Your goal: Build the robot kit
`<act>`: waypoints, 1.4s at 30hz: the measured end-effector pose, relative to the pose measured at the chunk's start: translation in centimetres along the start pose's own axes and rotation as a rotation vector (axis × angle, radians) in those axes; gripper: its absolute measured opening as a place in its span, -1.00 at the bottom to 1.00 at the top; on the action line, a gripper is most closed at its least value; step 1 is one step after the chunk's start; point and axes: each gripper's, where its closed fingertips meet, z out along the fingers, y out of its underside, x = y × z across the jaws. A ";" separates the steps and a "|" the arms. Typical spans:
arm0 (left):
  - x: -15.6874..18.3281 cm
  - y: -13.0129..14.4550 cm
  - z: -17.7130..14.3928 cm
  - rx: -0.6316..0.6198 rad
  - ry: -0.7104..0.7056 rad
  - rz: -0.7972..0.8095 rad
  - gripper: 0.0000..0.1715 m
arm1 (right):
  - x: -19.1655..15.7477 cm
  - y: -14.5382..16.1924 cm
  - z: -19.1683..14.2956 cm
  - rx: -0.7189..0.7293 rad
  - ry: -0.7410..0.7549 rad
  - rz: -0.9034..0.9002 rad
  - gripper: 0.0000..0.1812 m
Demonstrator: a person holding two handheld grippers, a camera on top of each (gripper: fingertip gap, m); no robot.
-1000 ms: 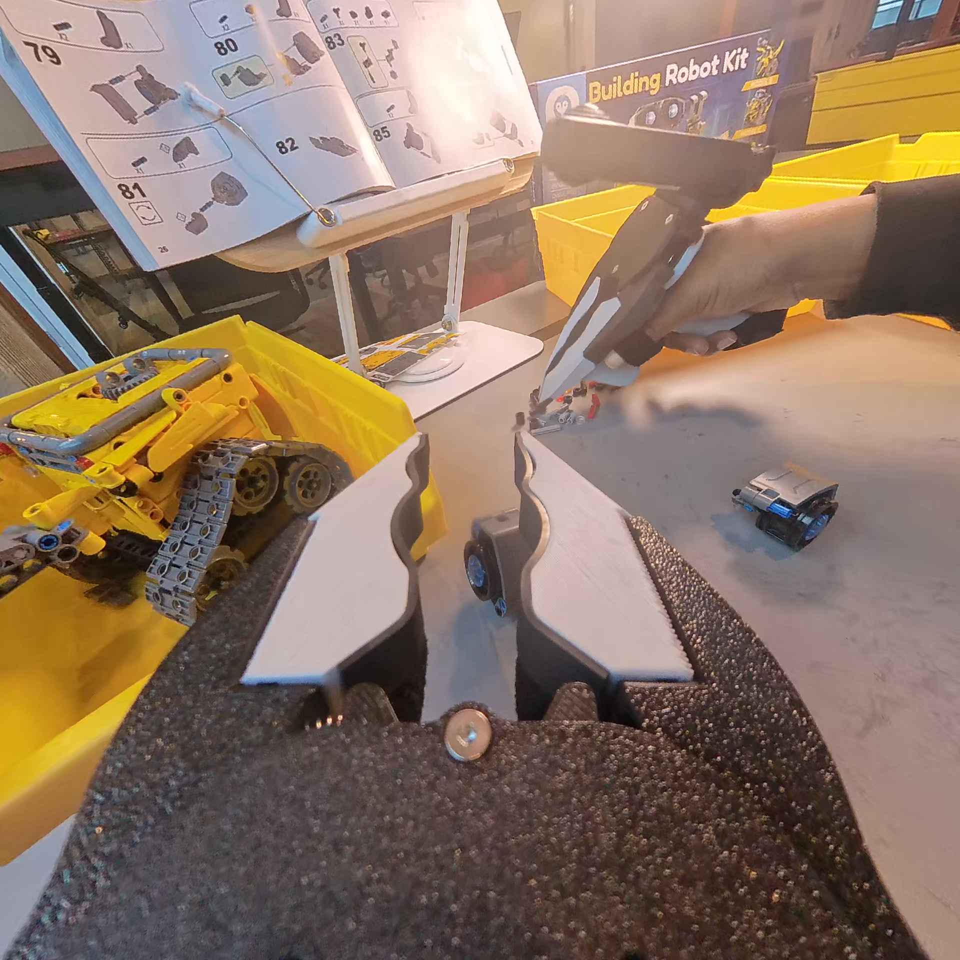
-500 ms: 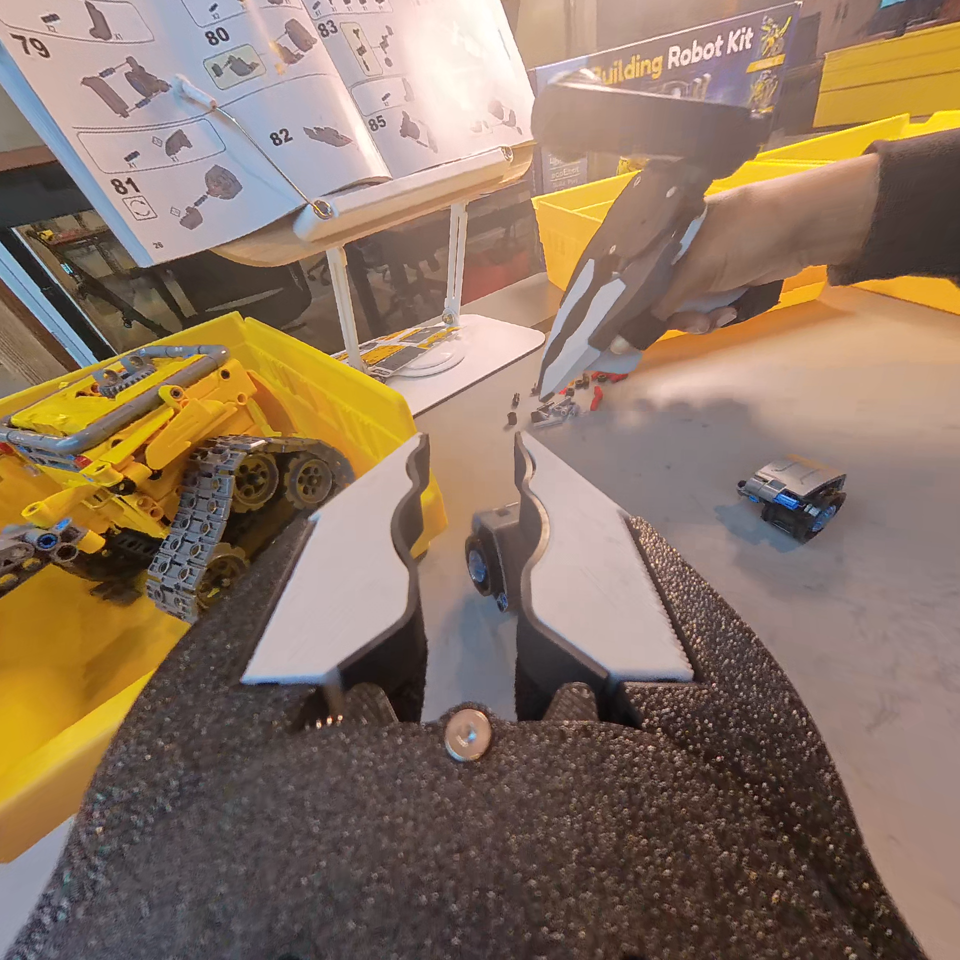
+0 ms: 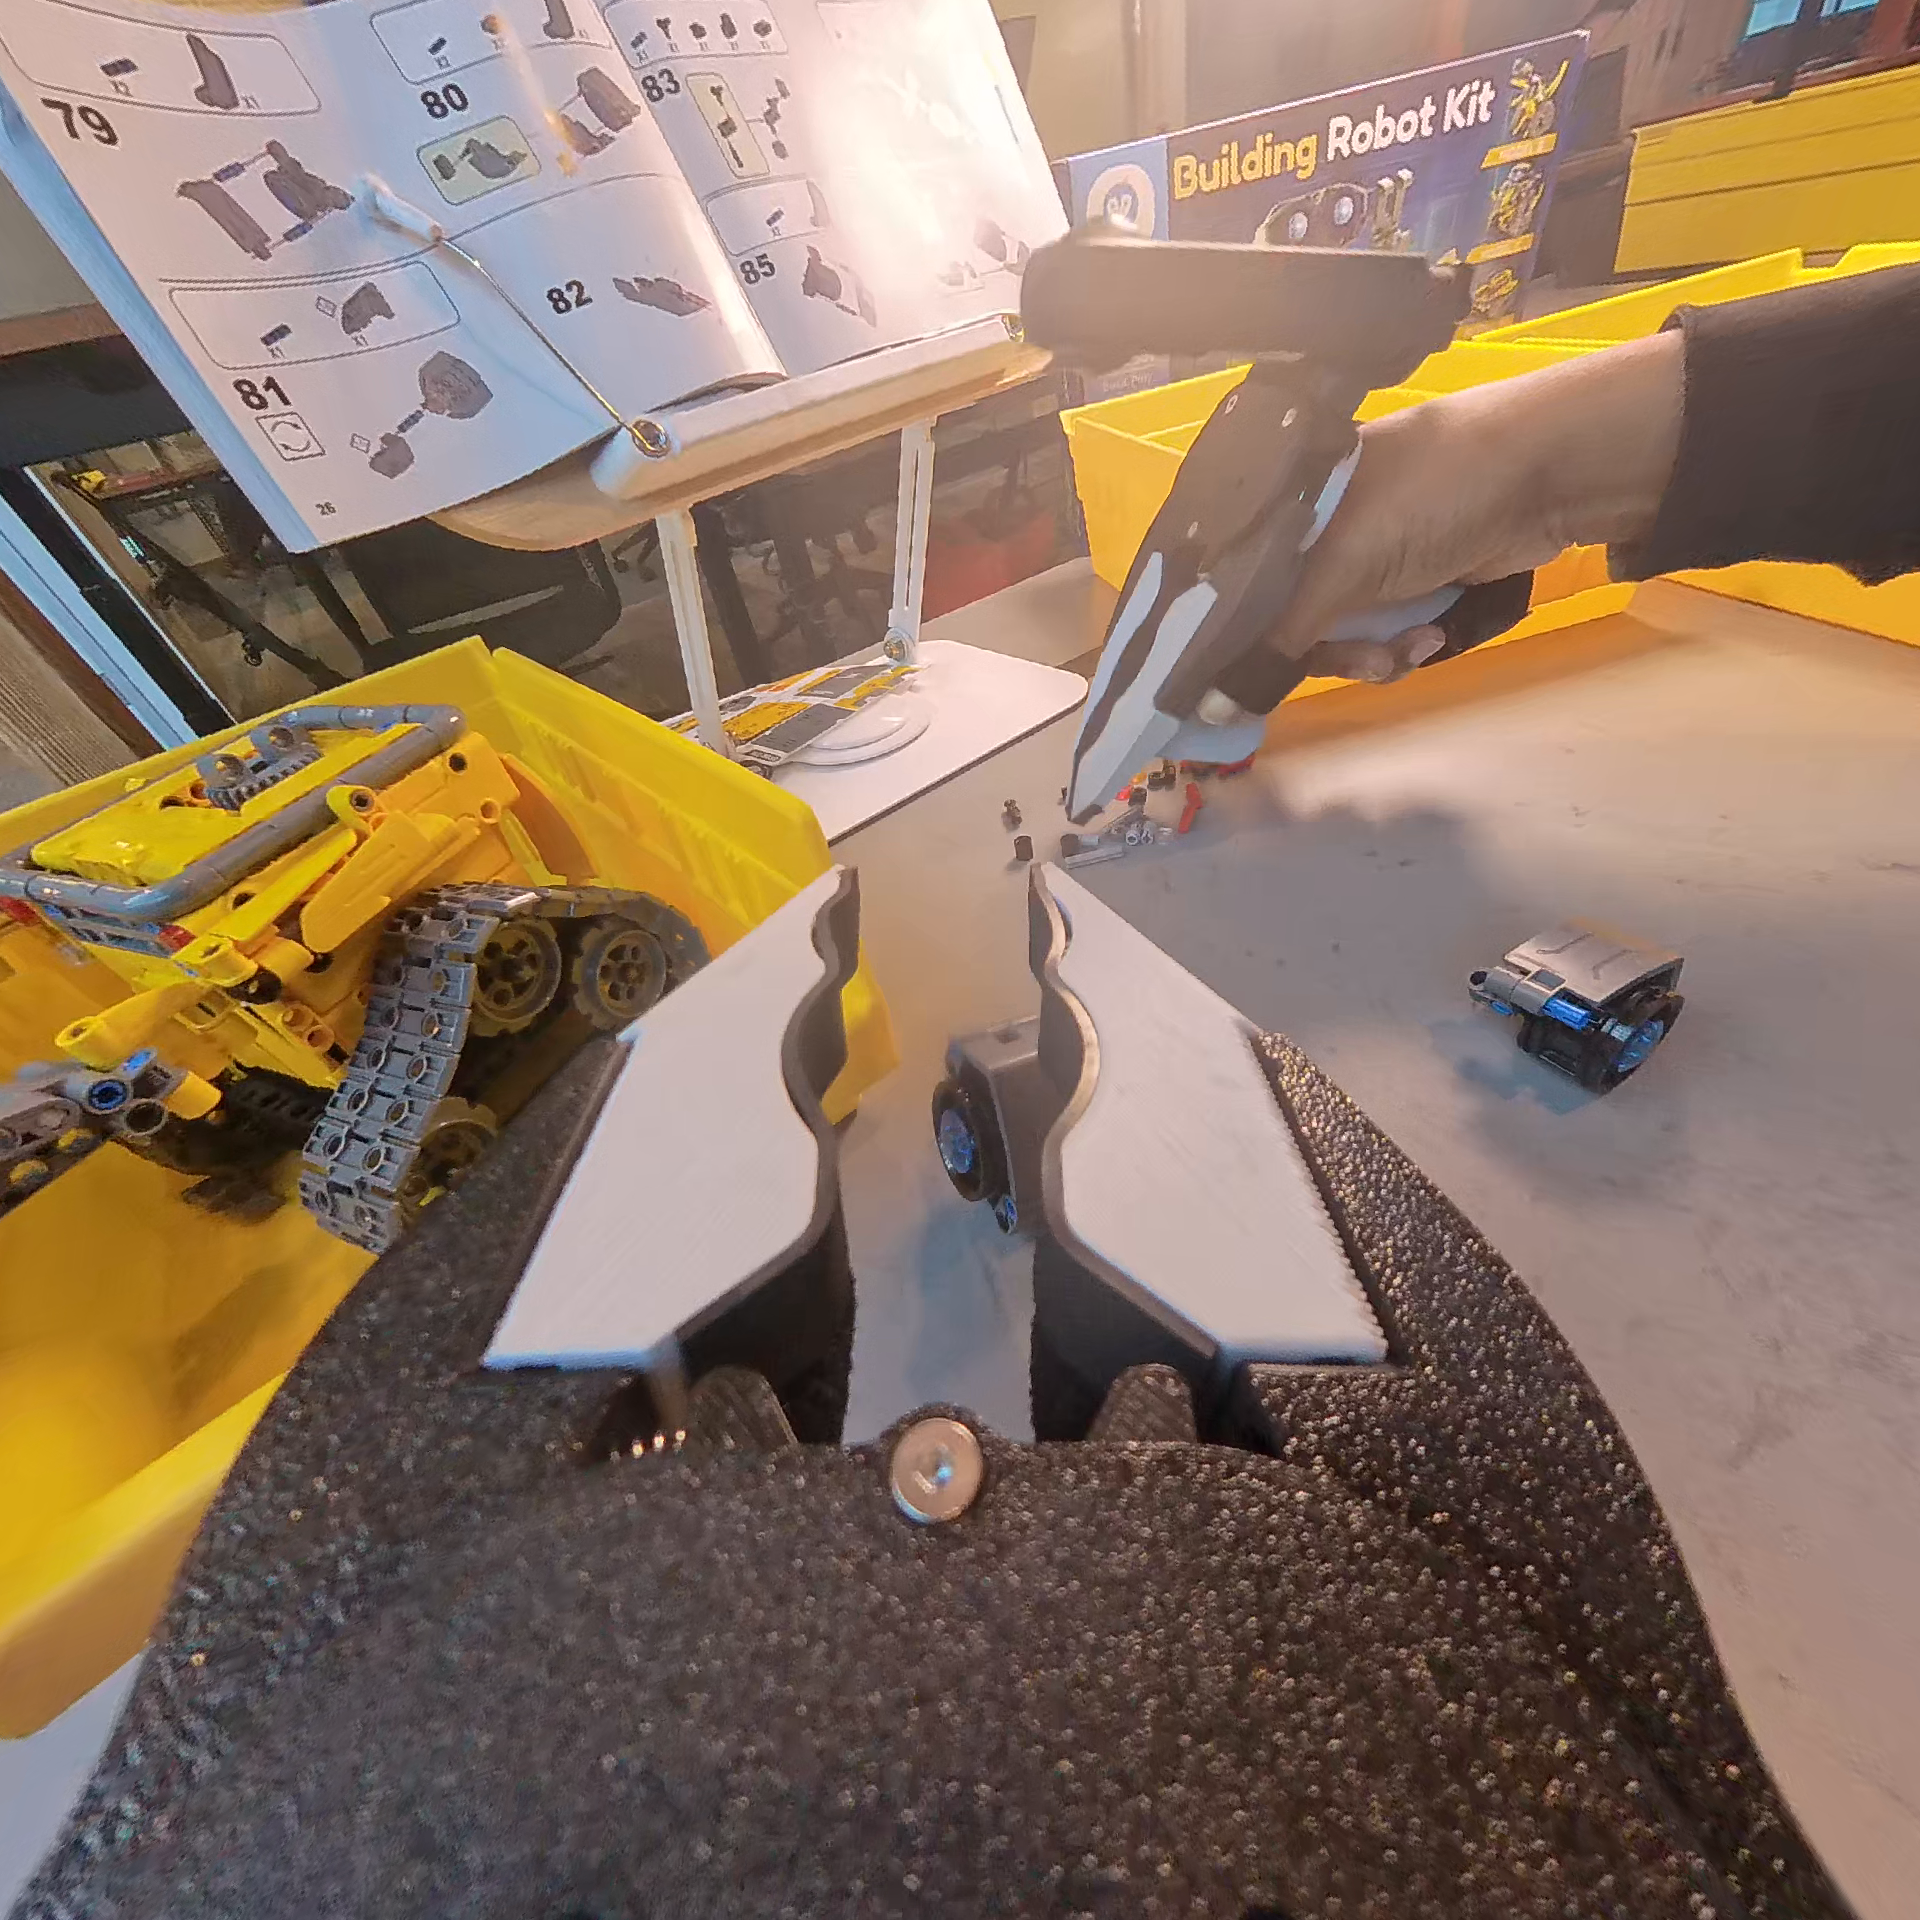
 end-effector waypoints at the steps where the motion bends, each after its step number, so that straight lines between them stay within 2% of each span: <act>1: 0.0 0.0 0.0 0.000 -0.001 0.001 -0.63 | -0.2 -0.6 -0.7 0.041 -0.007 0.001 -0.97; 4: -0.2 0.0 -0.1 0.001 -0.006 0.001 -0.63 | -2.7 -1.4 -4.2 0.123 -0.042 -0.059 -0.97; 7: -0.2 -0.1 -0.1 0.005 -0.004 -0.006 -0.63 | -6.3 2.2 -6.4 0.051 -0.080 -0.134 -0.97; 11: 0.1 0.1 0.1 -0.004 0.004 -0.002 -0.62 | -10.5 7.9 -7.1 -0.017 -0.132 -0.127 -0.97; 16: 0.4 0.3 0.2 -0.013 0.011 -0.008 -0.62 | -11.8 10.8 -6.8 -0.011 -0.074 -0.108 -0.96; 19: 0.8 0.3 0.2 -0.016 0.018 -0.013 -0.61 | -11.1 9.5 -7.1 0.040 -0.060 -0.086 -0.86; 23: 1.5 0.0 0.2 -0.011 0.043 -0.027 -0.59 | -6.9 2.5 -7.5 0.200 0.012 -0.011 -0.82; 27: 2.5 -0.3 0.2 -0.014 0.079 -0.042 -0.56 | -0.8 -1.9 -4.5 0.150 0.130 0.136 -0.82; 30: 2.9 -0.6 0.1 -0.019 0.103 -0.057 -0.52 | 1.9 -2.4 -1.7 0.067 0.198 0.175 -0.82; 33: 2.9 -0.6 0.0 -0.024 0.111 -0.061 -0.48 | 2.2 -2.1 0.2 0.025 0.185 0.206 -0.81; 37: 2.6 -0.5 0.1 -0.026 0.109 -0.062 -0.47 | 2.5 -1.8 1.4 -0.002 0.186 0.221 -0.83; 42: 2.4 -0.3 0.1 -0.033 0.102 -0.049 -0.48 | 2.2 -1.8 1.9 -0.020 0.173 0.208 -0.97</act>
